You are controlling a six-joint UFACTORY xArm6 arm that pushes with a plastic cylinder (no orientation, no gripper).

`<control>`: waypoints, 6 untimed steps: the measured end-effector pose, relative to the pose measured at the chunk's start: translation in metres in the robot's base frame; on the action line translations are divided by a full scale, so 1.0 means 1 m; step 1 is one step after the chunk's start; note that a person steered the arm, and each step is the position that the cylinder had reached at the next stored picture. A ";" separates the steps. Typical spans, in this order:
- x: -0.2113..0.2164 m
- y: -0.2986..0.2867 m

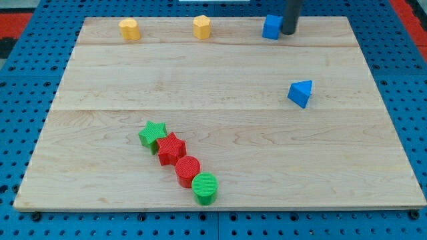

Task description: Push the blue cube into the yellow hexagon

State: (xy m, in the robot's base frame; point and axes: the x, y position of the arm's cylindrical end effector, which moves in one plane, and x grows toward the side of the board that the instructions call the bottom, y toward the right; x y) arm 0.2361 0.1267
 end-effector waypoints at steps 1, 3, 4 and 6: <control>0.000 -0.029; -0.026 -0.002; -0.023 -0.095; 0.111 -0.240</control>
